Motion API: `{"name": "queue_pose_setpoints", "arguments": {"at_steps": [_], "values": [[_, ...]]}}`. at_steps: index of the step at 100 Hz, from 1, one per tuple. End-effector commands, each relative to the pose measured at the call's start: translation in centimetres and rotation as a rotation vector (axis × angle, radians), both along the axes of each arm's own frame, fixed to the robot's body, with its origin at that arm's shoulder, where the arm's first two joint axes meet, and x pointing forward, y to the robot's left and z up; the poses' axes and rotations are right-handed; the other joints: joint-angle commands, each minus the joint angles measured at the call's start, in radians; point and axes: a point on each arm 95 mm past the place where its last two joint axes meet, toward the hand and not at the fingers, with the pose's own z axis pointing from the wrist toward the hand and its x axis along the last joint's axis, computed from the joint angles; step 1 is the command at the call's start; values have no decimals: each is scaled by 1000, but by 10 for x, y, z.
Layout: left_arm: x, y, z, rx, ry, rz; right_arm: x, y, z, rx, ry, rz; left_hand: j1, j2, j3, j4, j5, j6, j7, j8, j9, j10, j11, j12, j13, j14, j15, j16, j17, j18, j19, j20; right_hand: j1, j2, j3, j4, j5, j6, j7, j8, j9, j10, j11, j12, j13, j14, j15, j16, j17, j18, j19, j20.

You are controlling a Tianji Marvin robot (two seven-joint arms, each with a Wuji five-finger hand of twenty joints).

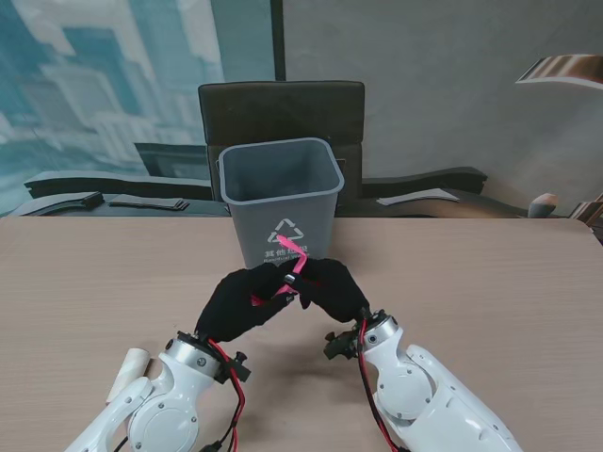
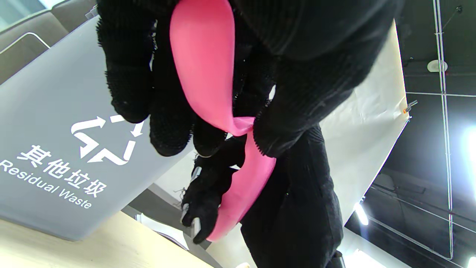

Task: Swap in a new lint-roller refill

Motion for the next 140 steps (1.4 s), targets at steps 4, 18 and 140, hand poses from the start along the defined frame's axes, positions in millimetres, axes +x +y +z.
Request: {"name": "queue_pose_setpoints", "arguments": {"at_steps": [4, 18, 140], "values": [[0, -1, 1, 1, 8, 2, -6, 9, 2, 24, 9, 0, 121, 67, 53, 29, -5, -91, 62, 12, -30, -13, 16, 18, -23, -19, 24, 12, -15, -46, 22, -12, 33, 74, -50, 40, 52, 17, 44, 24, 69, 10, 52, 27, 61, -126, 116, 33, 49, -9, 81, 23], [0, -2, 0, 0, 13, -3, -6, 10, 3, 30, 2, -20, 122, 68, 50, 30, -6, -92, 62, 11, -31, -14, 16, 16, -23, -19, 24, 12, -16, -48, 22, -12, 70, 39, -50, 46, 126, 11, 100, 48, 159, -14, 116, 59, 65, -187, 317, 86, 150, -30, 167, 14], [-19, 87, 2, 509, -225, 73, 7, -52, 22, -220, -169, -182, -266, 107, -162, 63, 17, -30, -360, 45, -216, 40, -73, -189, -180, 63, -147, 17, -108, -3, -94, 30, -114, -309, 685, -2, 387, -27, 355, 166, 356, -225, 573, 361, 73, -585, 798, 487, 457, -276, 536, 49]]}}
